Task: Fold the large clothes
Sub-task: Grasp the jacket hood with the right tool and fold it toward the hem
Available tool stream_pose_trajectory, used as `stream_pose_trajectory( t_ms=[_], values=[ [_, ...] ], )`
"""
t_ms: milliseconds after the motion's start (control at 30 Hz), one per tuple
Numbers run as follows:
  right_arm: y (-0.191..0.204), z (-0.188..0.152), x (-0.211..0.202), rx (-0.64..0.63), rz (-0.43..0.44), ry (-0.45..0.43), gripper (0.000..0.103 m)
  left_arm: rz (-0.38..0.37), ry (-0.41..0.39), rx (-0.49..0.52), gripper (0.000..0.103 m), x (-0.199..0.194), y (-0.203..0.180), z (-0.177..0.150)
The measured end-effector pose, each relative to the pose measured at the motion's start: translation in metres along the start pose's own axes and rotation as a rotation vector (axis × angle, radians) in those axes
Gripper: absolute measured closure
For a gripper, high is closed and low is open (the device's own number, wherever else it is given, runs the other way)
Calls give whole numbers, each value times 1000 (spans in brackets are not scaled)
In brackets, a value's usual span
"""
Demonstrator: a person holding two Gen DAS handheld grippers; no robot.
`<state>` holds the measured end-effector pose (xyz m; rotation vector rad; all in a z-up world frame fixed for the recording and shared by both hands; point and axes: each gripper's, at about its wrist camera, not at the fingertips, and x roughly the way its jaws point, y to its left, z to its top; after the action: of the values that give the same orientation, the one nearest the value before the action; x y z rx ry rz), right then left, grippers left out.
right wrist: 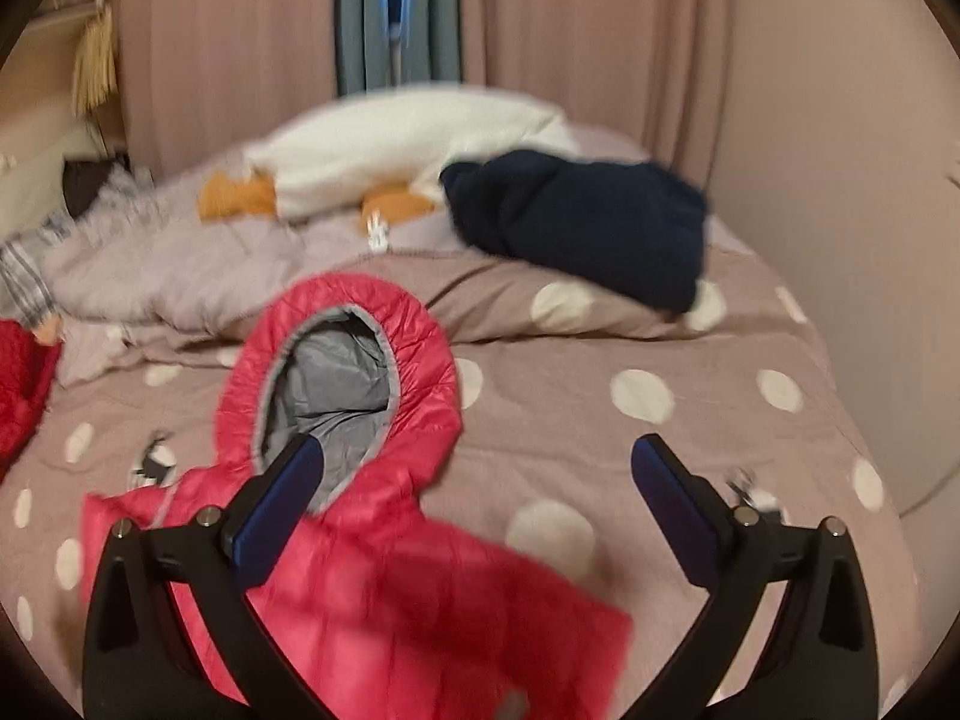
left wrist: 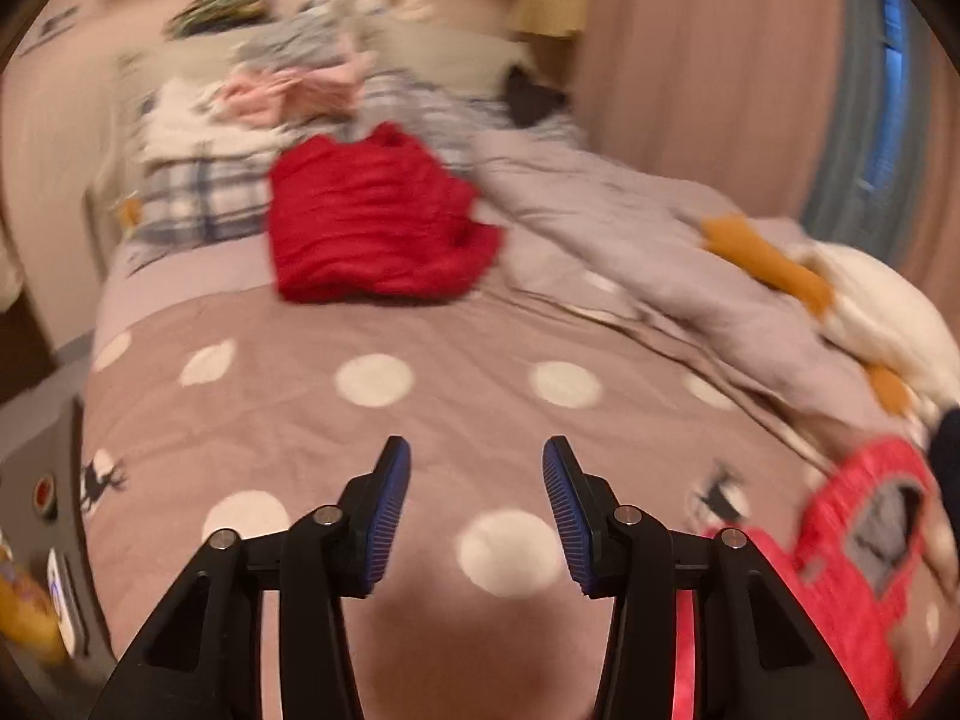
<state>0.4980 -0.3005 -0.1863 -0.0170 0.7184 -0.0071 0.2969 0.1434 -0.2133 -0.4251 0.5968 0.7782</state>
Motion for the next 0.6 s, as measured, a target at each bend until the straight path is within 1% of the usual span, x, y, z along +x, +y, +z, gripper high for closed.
stream_pose_trajectory(
  t_ms=[33, 133, 233, 267, 300, 333, 367, 400, 433, 467, 500, 567, 600],
  values=[
    [5, 7, 16, -1, -6, 23, 0, -4, 22, -33, 56, 12, 4, 4],
    [17, 27, 81, -11, 27, 94, 0, -18, 87, -79, 56, 37, 9, 7],
    [29, 36, 142, -27, 41, 188, 2, -19, 109, -81, 56, 53, 9, 3],
    [36, 37, 174, -29, 17, 200, 3, -14, 113, -86, 56, 57, 9, 2],
    [42, 37, 192, -29, 11, 219, 7, -9, 114, -90, 56, 60, 8, 0],
    [42, 37, 192, -29, 11, 219, 14, 2, 114, -97, 56, 64, 9, -2],
    [46, 35, 201, -28, 30, 228, 48, 8, 114, -98, 56, 66, 8, -5],
    [51, 34, 208, -20, 65, 222, 84, 13, 116, -94, 56, 68, 8, -7],
    [52, 33, 210, -10, 69, 221, 90, 9, 125, -80, 56, 70, 6, -10],
    [52, 32, 205, 14, 50, 200, 91, 5, 135, -75, 56, 72, 4, -12],
    [50, 31, 195, 35, 46, 157, 93, -10, 144, -86, 56, 71, 4, -15],
    [46, 30, 158, 40, 88, 55, 93, -48, 163, -117, 56, 66, 3, -18],
    [43, 30, 143, 46, 95, 27, 93, -69, 175, -123, 56, 62, 2, -20]
  ],
)
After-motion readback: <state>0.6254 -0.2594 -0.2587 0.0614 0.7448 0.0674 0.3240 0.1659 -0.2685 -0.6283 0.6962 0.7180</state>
